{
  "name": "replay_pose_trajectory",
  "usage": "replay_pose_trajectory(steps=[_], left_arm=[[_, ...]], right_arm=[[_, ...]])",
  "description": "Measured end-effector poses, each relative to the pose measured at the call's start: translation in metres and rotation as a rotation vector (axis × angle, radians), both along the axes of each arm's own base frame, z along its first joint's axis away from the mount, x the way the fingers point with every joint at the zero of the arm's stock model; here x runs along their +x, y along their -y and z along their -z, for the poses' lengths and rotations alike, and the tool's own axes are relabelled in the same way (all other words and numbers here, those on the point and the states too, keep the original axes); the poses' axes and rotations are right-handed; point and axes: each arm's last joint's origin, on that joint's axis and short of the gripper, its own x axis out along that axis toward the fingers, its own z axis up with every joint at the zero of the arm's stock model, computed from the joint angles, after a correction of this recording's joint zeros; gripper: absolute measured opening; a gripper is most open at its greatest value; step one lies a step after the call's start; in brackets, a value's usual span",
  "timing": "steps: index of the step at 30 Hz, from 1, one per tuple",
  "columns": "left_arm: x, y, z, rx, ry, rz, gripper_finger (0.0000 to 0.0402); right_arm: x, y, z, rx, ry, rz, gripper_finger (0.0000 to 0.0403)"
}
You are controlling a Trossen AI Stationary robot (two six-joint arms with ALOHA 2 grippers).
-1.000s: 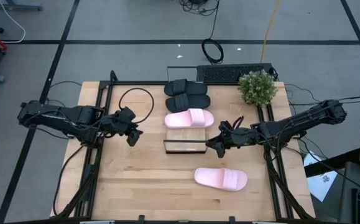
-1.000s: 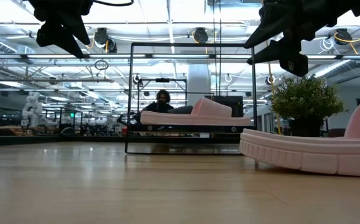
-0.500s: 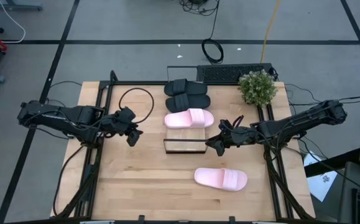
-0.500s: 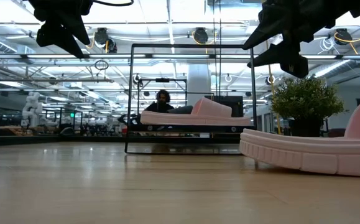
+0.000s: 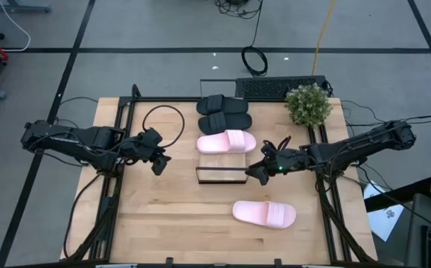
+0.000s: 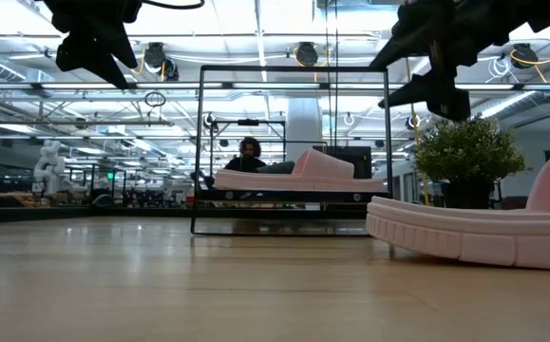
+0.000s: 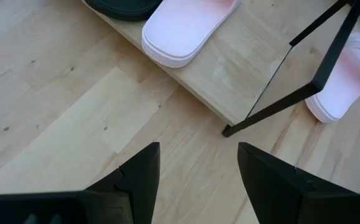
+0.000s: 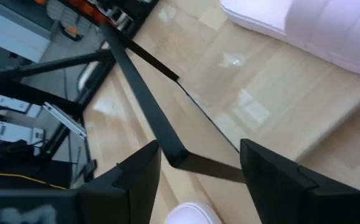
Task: Pick and place slides into the shelf
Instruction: Adjust the shelf, then put the pink slides on the shelf
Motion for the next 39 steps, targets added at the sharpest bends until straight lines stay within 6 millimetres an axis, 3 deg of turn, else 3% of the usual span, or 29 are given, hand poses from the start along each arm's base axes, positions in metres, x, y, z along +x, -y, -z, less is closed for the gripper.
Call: replay_pose_trajectory(steps=[24, 32, 39], left_arm=[[0.0, 0.0, 0.0, 0.0, 0.001, 0.0, 0.0209], [0.0, 0.0, 0.0, 0.001, -0.001, 0.002, 0.0209], [0.0, 0.0, 0.0, 0.004, -0.001, 0.006, 0.0209]], right_arm=[[-0.001, -0.001, -0.001, 0.024, 0.001, -0.041, 0.021], [-0.015, 0.004, -0.014, 0.041, 0.029, -0.019, 0.021], [-0.038, 0.01, -0.028, 0.076, 0.052, 0.003, 0.021]])
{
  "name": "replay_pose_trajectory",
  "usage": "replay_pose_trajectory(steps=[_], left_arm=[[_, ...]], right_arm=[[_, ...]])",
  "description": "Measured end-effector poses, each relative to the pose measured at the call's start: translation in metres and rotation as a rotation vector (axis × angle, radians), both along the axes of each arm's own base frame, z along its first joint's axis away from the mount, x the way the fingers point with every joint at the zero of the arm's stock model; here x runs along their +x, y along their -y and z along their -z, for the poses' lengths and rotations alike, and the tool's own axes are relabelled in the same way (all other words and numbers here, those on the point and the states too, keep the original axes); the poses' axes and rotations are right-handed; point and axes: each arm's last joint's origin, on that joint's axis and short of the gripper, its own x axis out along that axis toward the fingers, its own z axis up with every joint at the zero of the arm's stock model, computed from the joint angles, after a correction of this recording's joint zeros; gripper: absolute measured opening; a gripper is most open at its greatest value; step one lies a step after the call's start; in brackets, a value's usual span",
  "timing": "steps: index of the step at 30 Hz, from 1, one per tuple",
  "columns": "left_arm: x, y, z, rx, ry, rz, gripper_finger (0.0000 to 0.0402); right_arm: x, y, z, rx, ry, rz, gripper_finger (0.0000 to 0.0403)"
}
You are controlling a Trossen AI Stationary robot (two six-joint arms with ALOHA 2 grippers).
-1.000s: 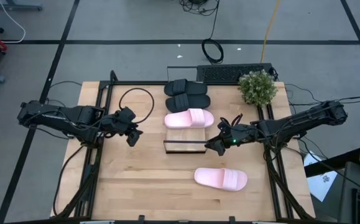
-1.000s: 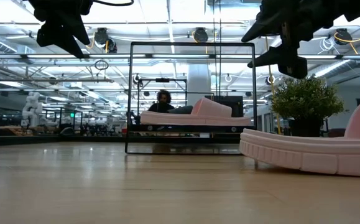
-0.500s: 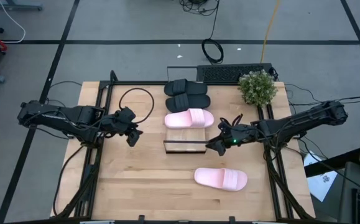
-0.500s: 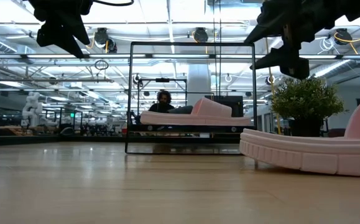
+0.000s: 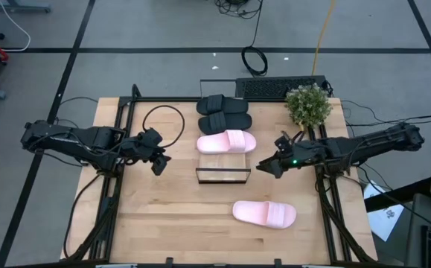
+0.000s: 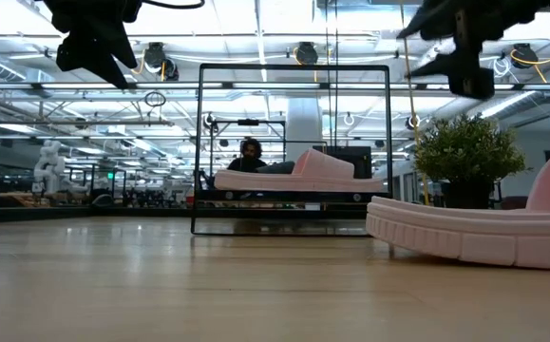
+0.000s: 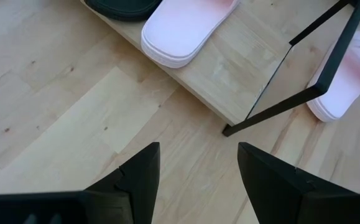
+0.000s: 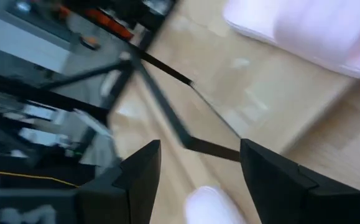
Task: Pick and place slides into the shelf
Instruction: Put the pink slides on the shelf
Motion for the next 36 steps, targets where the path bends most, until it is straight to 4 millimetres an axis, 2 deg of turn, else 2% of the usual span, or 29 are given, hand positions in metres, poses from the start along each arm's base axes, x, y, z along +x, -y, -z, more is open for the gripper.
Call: replay_pose_trajectory(steps=[5, 9, 19, 28, 32, 36], left_arm=[[0.0, 0.0, 0.0, 0.0, 0.0, 0.0, 0.0209], [0.0, 0.0, 0.0, 0.0, -0.001, 0.0, 0.0209], [0.0, 0.0, 0.0, 0.0, 0.0, -0.001, 0.0209], [0.0, -0.001, 0.0, 0.027, 0.005, -0.029, 0.0209], [0.0, -0.001, 0.0, 0.024, 0.007, -0.037, 0.0209], [0.0, -0.001, 0.0, 0.022, 0.008, -0.041, 0.0209]], right_arm=[[-0.011, -0.006, -0.016, 0.039, 0.107, -0.112, 0.021], [-0.017, -0.021, -0.017, 0.167, 0.082, -0.277, 0.021], [-0.045, -0.062, 0.001, 0.469, -0.278, -0.387, 0.021], [-0.064, -0.081, 0.012, 0.491, -0.347, -0.194, 0.021], [-0.075, -0.089, 0.03, 0.566, -0.42, -0.149, 0.021], [-0.081, -0.096, 0.05, 0.627, -0.354, -0.082, 0.021]])
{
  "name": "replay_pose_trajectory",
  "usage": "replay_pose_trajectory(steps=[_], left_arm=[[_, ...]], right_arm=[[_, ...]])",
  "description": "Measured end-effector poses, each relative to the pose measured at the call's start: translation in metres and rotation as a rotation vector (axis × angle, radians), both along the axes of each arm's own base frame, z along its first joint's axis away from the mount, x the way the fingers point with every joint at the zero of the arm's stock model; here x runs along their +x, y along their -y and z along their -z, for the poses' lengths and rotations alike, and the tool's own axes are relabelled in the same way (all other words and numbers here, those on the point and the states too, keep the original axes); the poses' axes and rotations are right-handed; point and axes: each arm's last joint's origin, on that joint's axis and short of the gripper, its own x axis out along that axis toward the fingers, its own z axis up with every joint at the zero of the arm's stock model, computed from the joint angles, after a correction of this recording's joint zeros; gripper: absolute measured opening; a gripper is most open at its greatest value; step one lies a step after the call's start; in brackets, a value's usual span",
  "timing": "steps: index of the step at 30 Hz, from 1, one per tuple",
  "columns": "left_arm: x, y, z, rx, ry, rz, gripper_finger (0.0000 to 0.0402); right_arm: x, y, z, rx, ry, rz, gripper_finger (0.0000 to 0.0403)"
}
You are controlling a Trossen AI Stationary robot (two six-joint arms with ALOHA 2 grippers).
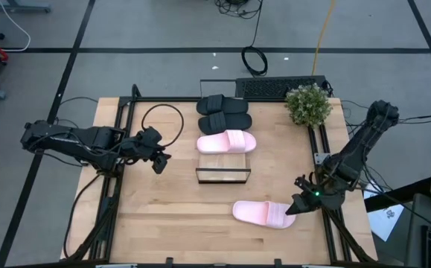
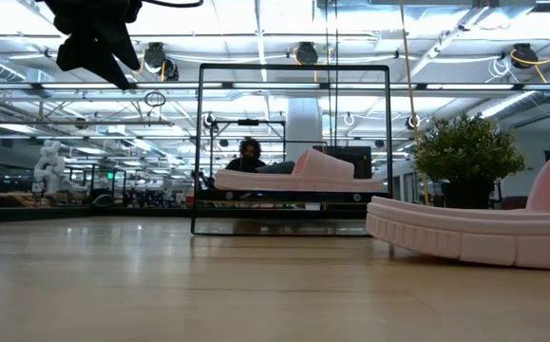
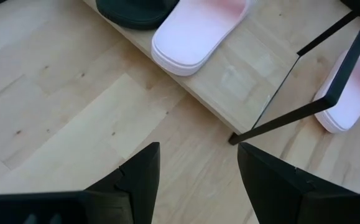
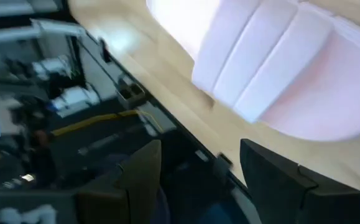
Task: Pick and place slides into the shelf
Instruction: Put the pink slides on the shelf
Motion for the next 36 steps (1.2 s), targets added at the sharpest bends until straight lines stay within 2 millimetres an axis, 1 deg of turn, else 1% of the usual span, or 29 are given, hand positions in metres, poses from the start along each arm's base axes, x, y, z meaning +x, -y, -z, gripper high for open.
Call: replay_pose_trajectory(steps=[4, 10, 16, 23, 36], left_arm=[[0.0, 0.0, 0.0, 0.002, 0.0, 0.003, 0.0209], [0.0, 0.0, 0.0, 0.003, -0.001, 0.003, 0.0209], [0.0, 0.0, 0.0, 0.003, -0.001, 0.003, 0.0209], [0.0, 0.0, 0.0, 0.004, -0.001, 0.004, 0.0209], [0.0, 0.0, 0.0, 0.014, -0.002, 0.003, 0.0209]], right_arm=[[-0.007, -0.001, 0.022, 0.044, 0.004, 0.09, 0.021], [-0.012, 0.003, 0.047, 0.094, 0.023, 0.169, 0.021], [-0.014, 0.006, 0.054, 0.096, -0.007, 0.194, 0.021], [-0.012, 0.003, 0.062, 0.096, -0.056, 0.233, 0.021], [0.007, -0.012, 0.079, 0.083, -0.024, 0.285, 0.021]])
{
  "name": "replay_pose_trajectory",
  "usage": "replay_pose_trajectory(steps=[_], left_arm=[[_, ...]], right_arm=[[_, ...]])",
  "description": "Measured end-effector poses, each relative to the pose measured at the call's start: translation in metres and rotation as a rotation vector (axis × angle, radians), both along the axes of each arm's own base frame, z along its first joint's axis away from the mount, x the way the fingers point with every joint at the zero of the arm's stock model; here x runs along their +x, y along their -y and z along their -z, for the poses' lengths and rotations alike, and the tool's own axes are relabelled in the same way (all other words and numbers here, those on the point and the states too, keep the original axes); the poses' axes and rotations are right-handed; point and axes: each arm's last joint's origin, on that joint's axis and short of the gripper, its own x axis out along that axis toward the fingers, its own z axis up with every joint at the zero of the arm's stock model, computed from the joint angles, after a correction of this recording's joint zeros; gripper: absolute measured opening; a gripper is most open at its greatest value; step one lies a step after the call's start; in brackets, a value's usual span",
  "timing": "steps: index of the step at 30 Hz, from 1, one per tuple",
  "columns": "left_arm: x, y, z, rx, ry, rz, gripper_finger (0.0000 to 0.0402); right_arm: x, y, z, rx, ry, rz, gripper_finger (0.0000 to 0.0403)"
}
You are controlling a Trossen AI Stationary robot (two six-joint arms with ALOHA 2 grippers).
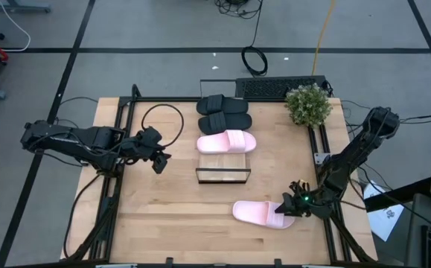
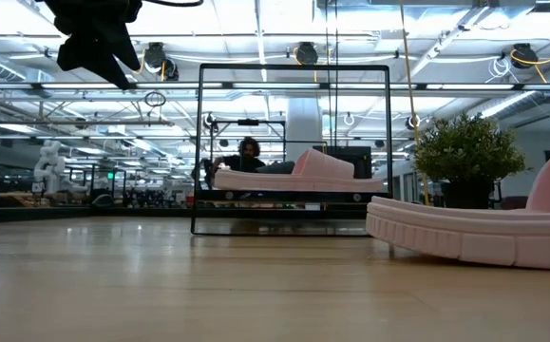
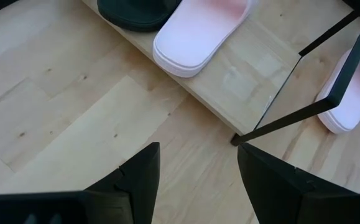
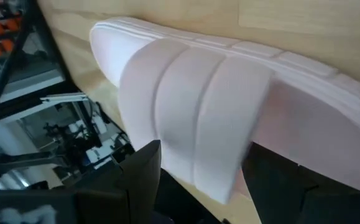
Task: Pick and place slides into the shelf
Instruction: Put the pink slides on the shelf
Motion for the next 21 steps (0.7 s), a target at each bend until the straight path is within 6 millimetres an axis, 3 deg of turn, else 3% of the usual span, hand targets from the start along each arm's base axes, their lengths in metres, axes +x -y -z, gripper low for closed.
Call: replay_pose_trajectory(steps=[6, 14, 17, 21], left_arm=[[0.0, 0.0, 0.0, 0.0, 0.0, -0.001, 0.0209], [0.0, 0.0, 0.0, 0.0, 0.0, -0.001, 0.0209], [0.0, 0.0, 0.0, 0.0, 0.0, -0.001, 0.0209], [-0.0001, 0.0, -0.0001, 0.0, 0.0, -0.001, 0.0209]], right_arm=[[0.0078, -0.0047, 0.0024, -0.034, 0.098, 0.059, 0.021], [0.0083, -0.0056, 0.0075, -0.049, 0.078, 0.056, 0.0205], [0.0082, -0.0056, 0.0075, -0.045, 0.076, 0.058, 0.0179], [0.0083, -0.0057, 0.0074, -0.048, 0.078, 0.056, 0.0102]])
